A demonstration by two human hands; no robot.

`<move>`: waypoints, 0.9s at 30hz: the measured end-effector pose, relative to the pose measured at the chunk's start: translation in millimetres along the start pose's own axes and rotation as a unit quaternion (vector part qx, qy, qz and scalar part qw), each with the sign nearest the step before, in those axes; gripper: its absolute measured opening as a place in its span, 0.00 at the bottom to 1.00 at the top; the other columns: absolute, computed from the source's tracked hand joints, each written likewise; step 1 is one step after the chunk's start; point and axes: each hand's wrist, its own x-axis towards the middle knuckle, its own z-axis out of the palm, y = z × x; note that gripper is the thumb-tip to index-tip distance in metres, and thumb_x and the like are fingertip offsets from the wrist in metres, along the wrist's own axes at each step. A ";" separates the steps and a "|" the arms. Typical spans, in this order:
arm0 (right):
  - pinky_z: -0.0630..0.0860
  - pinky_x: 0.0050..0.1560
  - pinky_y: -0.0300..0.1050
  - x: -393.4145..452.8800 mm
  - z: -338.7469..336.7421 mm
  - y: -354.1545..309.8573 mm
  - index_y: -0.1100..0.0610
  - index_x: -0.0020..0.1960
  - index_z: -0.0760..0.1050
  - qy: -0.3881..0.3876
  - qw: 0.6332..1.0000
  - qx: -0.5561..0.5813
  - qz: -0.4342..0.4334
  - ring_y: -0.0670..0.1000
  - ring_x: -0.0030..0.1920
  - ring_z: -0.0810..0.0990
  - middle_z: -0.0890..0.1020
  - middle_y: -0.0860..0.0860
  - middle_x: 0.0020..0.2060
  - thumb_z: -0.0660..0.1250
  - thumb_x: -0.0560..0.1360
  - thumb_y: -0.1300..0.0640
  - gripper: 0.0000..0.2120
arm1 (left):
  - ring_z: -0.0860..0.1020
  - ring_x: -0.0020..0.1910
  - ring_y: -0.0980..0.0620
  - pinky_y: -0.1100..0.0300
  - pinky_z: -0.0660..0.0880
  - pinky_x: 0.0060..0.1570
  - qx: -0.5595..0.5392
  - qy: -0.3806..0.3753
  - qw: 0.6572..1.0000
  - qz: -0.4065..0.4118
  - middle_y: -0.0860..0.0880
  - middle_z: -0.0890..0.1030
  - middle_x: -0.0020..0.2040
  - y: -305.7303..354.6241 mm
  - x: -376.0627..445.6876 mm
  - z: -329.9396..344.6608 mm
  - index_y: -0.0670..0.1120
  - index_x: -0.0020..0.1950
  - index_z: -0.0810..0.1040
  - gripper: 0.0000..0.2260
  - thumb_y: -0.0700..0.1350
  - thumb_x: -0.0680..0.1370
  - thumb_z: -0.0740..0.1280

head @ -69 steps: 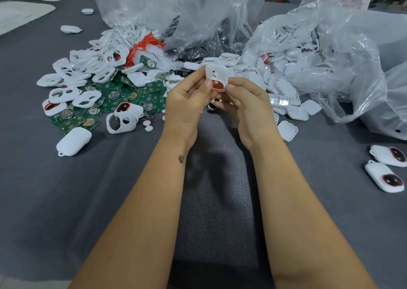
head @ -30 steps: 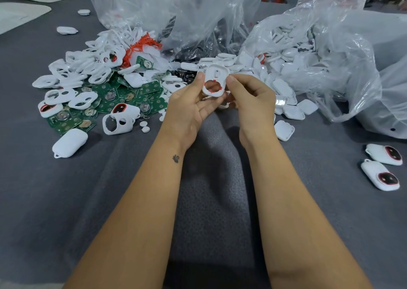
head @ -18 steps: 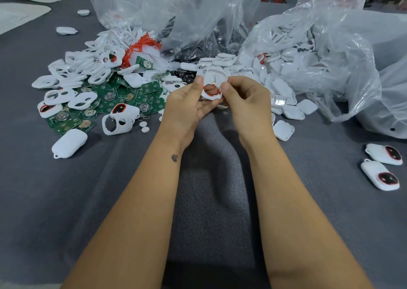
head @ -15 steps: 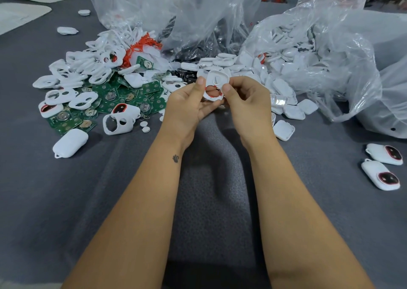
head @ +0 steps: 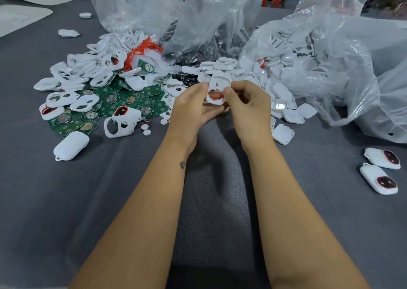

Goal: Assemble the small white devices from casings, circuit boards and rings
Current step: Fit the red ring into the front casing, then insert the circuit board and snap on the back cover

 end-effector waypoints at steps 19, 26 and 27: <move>0.74 0.55 0.43 -1.5 -0.6 7.5 0.54 0.53 0.81 0.011 0.988 -0.151 0.007 0.49 0.50 0.79 0.83 0.48 0.47 0.62 0.77 0.61 0.10 | 0.82 0.39 0.54 0.65 0.79 0.39 -0.189 0.148 0.970 0.039 0.49 0.83 0.37 17.4 4.8 -20.0 0.41 0.46 0.79 0.04 0.35 0.78 0.67; 0.71 0.53 0.45 -6.5 8.3 14.1 0.55 0.62 0.78 -0.154 0.918 -0.352 -0.100 0.53 0.56 0.75 0.78 0.53 0.53 0.62 0.77 0.60 0.15 | 0.77 0.30 0.58 0.69 0.73 0.30 -0.093 0.183 0.978 0.032 0.48 0.80 0.36 18.1 5.0 -20.6 0.44 0.43 0.79 0.06 0.37 0.79 0.67; 0.70 0.52 0.46 -5.8 9.1 15.3 0.55 0.63 0.77 -0.164 0.906 -0.377 -0.100 0.55 0.56 0.74 0.77 0.55 0.52 0.63 0.77 0.59 0.15 | 0.76 0.28 0.58 0.69 0.73 0.29 -0.079 0.183 0.979 0.028 0.47 0.79 0.36 17.3 5.5 -20.1 0.43 0.43 0.79 0.05 0.38 0.79 0.67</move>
